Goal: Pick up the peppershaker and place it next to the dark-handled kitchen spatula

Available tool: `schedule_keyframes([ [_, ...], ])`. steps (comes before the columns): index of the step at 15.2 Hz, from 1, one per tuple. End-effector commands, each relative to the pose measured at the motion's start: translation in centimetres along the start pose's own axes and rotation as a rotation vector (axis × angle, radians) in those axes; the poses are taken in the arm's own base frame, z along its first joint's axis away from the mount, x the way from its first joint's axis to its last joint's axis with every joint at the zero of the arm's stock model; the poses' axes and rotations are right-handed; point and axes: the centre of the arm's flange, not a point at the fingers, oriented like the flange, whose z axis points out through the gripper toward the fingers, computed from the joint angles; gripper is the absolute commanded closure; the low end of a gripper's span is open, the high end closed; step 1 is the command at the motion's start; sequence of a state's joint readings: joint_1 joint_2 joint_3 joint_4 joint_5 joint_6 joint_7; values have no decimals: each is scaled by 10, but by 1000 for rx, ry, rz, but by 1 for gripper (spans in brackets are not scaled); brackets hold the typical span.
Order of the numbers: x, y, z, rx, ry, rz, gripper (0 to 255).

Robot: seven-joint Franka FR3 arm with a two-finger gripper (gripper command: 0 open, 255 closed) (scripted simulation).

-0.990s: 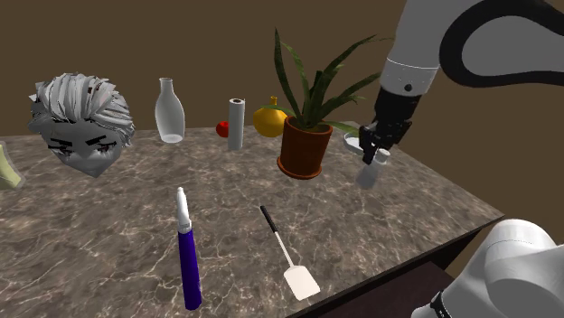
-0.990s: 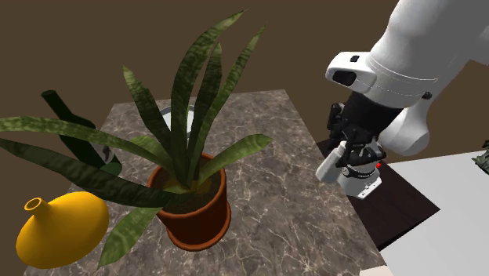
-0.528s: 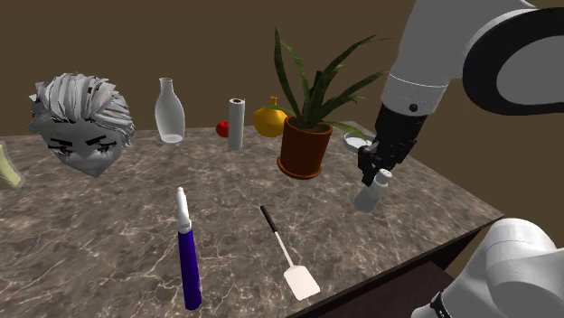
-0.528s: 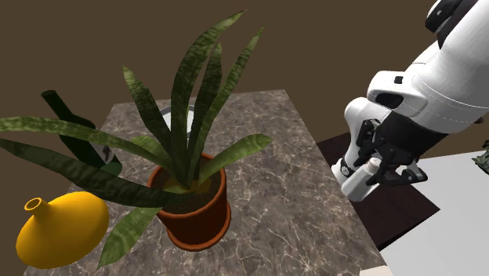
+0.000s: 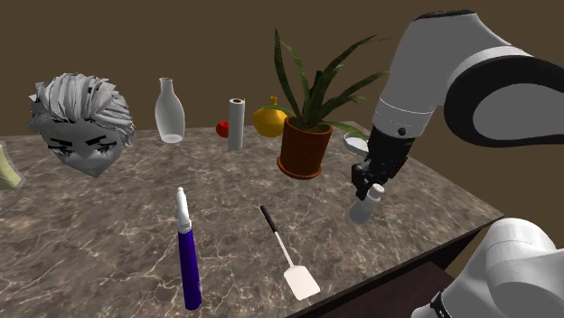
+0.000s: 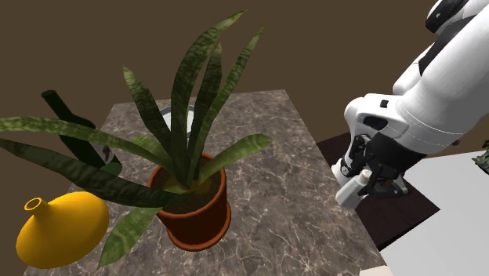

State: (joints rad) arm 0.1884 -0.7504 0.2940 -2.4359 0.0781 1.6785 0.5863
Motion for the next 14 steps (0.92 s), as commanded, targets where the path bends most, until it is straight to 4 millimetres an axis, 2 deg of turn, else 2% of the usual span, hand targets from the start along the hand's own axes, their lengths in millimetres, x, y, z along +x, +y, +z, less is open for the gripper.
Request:
schedule_keyframes([
  [1, -1, -1, 11, 0, 1, 0, 255],
  [14, -4, -9, 79, 0, 1, 0, 255],
])
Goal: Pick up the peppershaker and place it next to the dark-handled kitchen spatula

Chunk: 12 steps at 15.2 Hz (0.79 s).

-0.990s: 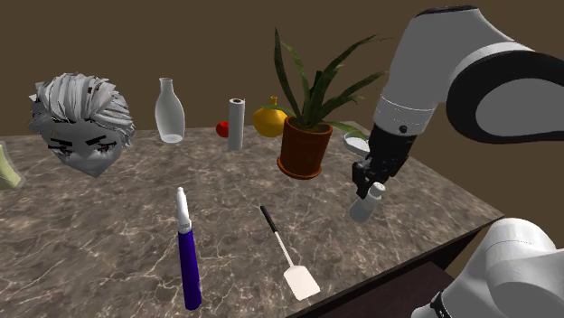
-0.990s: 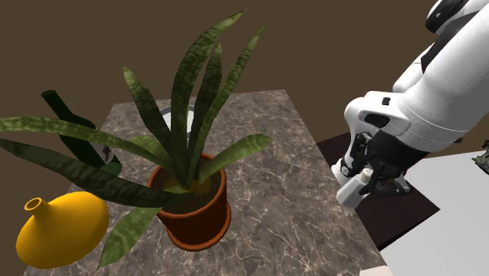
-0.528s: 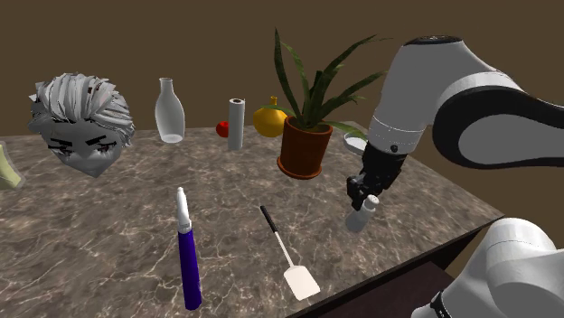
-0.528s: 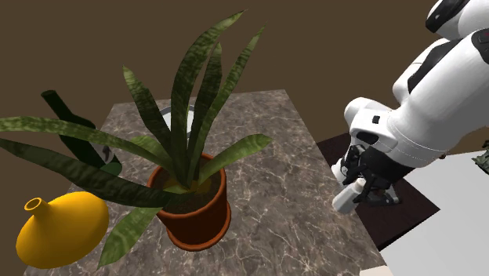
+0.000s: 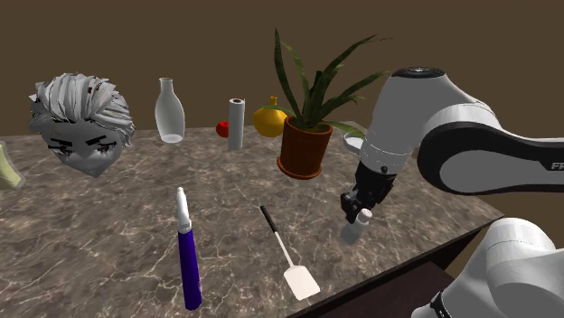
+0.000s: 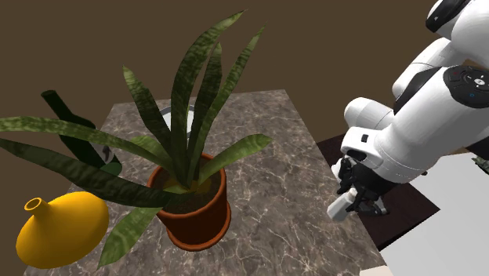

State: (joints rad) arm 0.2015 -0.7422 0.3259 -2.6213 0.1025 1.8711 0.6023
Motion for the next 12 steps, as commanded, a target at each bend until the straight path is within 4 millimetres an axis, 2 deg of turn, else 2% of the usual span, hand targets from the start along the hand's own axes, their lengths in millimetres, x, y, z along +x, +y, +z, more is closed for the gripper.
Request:
schedule_keyframes([
  [1, -1, -1, 10, 0, 1, 0, 255],
  [6, -2, -4, 36, 0, 1, 0, 255],
  [12, -2, -4, 37, 0, 1, 0, 255],
])
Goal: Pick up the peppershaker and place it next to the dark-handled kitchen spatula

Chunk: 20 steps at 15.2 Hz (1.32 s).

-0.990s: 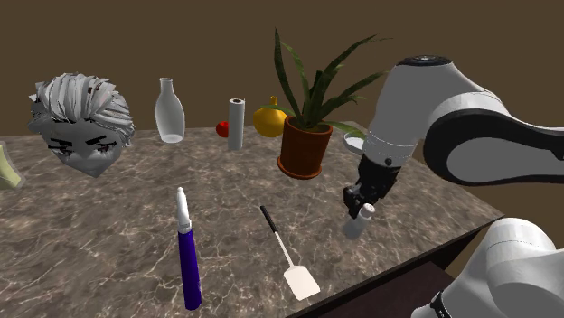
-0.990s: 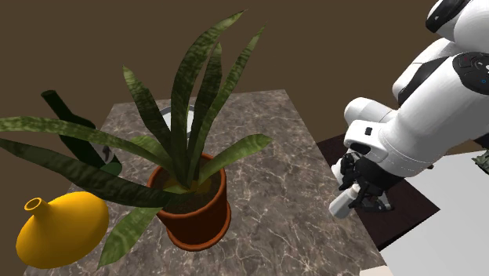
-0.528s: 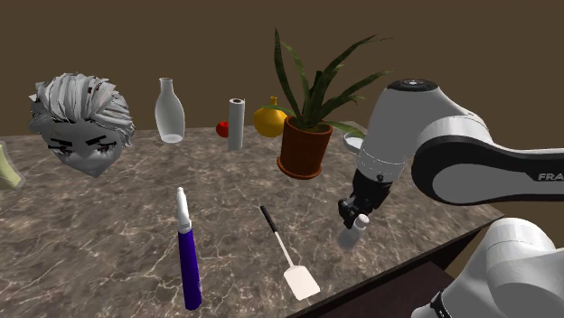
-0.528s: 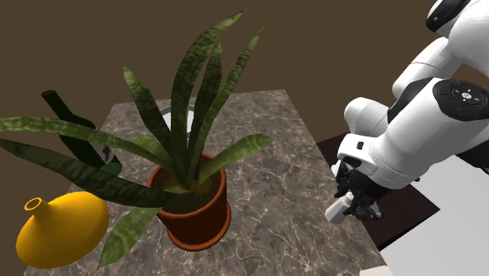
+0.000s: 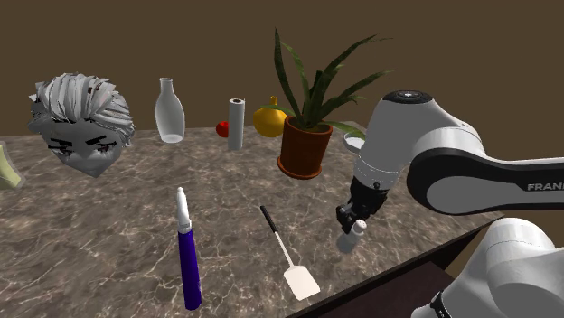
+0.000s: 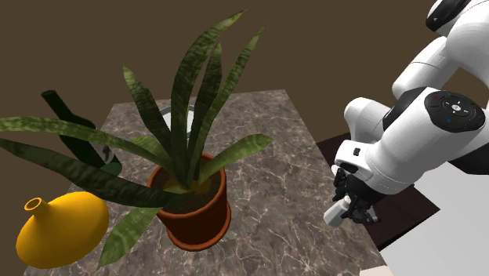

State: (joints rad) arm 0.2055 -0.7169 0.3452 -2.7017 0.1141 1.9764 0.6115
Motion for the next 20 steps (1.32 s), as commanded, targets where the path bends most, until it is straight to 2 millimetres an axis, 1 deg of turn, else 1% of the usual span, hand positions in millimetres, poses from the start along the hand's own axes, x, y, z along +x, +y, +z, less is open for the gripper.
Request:
schedule_keyframes([
  [1, 0, 0, 0, 0, 0, 0, 255],
  [2, 0, 0, 0, 0, 0, 0, 255],
  [3, 0, 0, 0, 0, 0, 0, 0],
  [8, 0, 0, 0, 0, 0, 0, 0],
  [11, 0, 0, -40, 0, 0, 0, 0],
  [12, 0, 0, -50, 0, 0, 0, 0],
  [20, 0, 0, -50, 0, 0, 0, 0],
])
